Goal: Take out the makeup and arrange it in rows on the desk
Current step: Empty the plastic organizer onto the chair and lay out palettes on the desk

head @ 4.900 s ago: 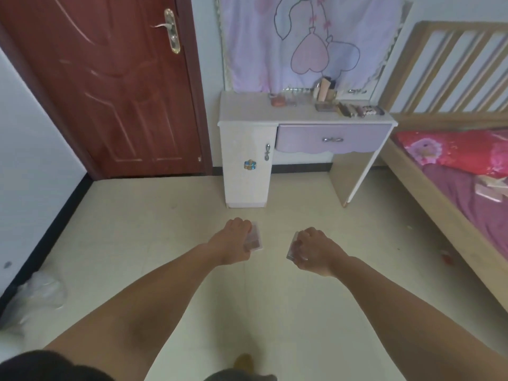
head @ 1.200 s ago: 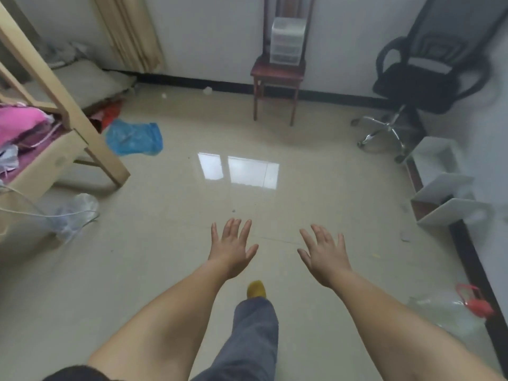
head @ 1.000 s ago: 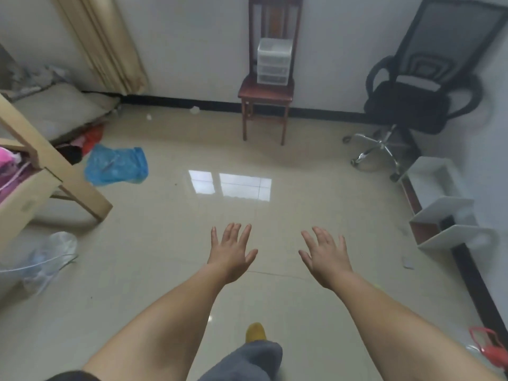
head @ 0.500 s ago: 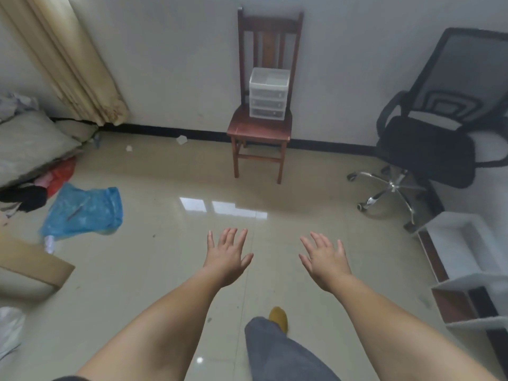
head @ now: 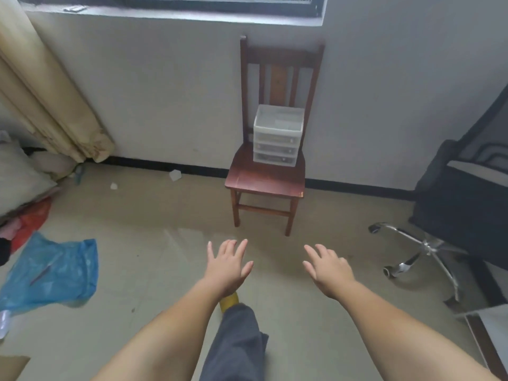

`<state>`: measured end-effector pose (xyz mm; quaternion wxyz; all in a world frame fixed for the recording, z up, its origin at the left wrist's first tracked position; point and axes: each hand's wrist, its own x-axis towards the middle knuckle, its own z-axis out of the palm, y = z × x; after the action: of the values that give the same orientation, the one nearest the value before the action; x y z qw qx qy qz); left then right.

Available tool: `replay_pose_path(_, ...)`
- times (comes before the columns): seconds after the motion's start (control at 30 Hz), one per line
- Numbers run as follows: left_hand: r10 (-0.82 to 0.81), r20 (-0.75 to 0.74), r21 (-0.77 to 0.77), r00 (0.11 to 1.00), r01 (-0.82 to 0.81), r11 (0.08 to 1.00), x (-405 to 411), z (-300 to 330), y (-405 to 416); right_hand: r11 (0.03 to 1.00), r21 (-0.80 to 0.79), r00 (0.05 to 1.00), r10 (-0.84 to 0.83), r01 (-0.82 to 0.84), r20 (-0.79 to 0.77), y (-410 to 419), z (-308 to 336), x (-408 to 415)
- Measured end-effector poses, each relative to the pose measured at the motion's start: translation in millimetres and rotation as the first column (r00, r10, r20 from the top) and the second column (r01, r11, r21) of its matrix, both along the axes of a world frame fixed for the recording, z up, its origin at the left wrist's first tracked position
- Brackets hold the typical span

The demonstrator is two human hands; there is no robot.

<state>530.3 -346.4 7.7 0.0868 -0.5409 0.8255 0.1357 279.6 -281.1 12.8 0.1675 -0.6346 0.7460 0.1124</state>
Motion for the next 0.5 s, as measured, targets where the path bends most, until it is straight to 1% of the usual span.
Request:
replay_pose_path(0.07, -0.028, 0.018, -0.005, 0.999, 0.028, 1.0, -3, -4, -62, 1.0, 0.009, 1.0, -0.03, 0.03, -0.008, -56, -4, -4)
replay_pose_path(0.2, -0.102, 0.043, -0.017, 0.994, 0.103, 0.995, -12, 1, -187, 0.993, 0.012, 0.993, -0.115, 0.115, 0.033, -160, -3, -6)
replay_pose_path(0.27, -0.147, 0.052, 0.002, 0.988, 0.148, 0.989, -22, 5, -242, 0.985, 0.02, 0.98, -0.175, 0.174, 0.094, -206, -1, -8)
replay_pose_path(0.33, -0.191, 0.028, -0.003, 0.981, 0.191, 0.982, -37, 6, -289, 0.977, 0.027, 0.966, -0.215, 0.213, 0.146, -248, -6, -12)
replay_pose_path(0.5, -0.247, -0.033, 0.004, 0.968, 0.248, 0.969, -92, -11, -398, 0.958, 0.088, 0.917, -0.286, 0.272, 0.28, -356, -38, -35)
